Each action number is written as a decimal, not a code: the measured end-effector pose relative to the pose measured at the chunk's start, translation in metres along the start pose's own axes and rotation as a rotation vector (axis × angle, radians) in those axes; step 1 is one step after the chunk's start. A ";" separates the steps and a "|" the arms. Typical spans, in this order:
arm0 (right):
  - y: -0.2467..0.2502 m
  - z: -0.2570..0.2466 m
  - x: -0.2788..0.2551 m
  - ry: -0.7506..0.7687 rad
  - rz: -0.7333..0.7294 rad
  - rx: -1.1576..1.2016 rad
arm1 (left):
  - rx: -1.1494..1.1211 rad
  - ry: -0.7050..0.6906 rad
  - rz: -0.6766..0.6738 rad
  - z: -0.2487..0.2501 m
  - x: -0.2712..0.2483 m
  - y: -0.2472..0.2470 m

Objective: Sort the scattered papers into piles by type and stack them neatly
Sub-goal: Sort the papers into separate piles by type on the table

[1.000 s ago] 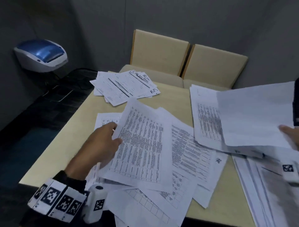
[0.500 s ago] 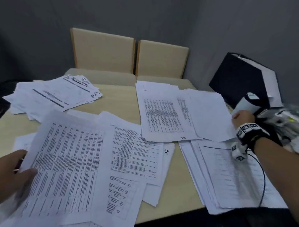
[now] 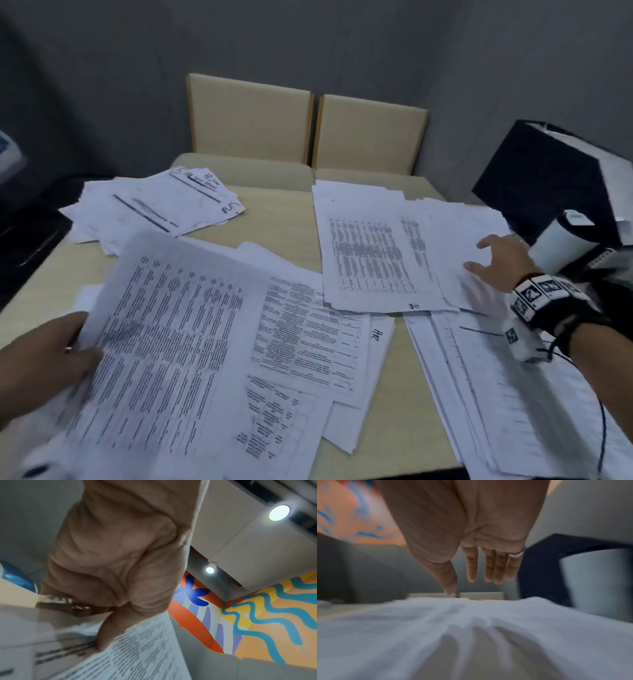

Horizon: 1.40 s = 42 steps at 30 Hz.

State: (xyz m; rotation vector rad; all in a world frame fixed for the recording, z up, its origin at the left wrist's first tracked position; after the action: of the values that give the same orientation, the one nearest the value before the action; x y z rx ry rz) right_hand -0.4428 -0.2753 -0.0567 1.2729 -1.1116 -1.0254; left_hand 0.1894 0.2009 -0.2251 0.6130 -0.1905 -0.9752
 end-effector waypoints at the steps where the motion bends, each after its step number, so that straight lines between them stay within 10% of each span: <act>1: 0.006 -0.030 -0.009 0.120 0.014 0.091 | -0.003 0.057 -0.022 0.060 -0.025 -0.003; 6: 0.021 -0.198 -0.107 0.537 -0.275 0.401 | -0.065 0.137 0.075 0.168 -0.072 0.015; 15: -0.031 -0.368 -0.186 0.769 -0.437 0.108 | -0.038 0.317 0.140 0.130 -0.089 0.081; 24: -0.028 -0.359 -0.106 0.617 -0.484 -0.190 | 0.056 0.467 0.015 0.102 -0.091 0.070; 42: -0.025 -0.369 -0.095 0.508 -0.565 0.069 | 0.198 0.460 0.036 0.122 -0.096 0.046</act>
State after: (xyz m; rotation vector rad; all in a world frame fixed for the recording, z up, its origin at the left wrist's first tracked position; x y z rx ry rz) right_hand -0.0971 -0.1149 -0.0795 1.8333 -0.4032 -0.9827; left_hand 0.1171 0.2494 -0.0882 0.9948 0.1126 -0.7625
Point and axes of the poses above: each hand's wrist, its own x-axis towards the middle knuckle, its own y-axis out of the back of the hand, z = x × y, the point moved 3 cm from there along x, towards the middle knuckle, and after that the axes turned 7 degrees about -x, right-handed, at the moved point
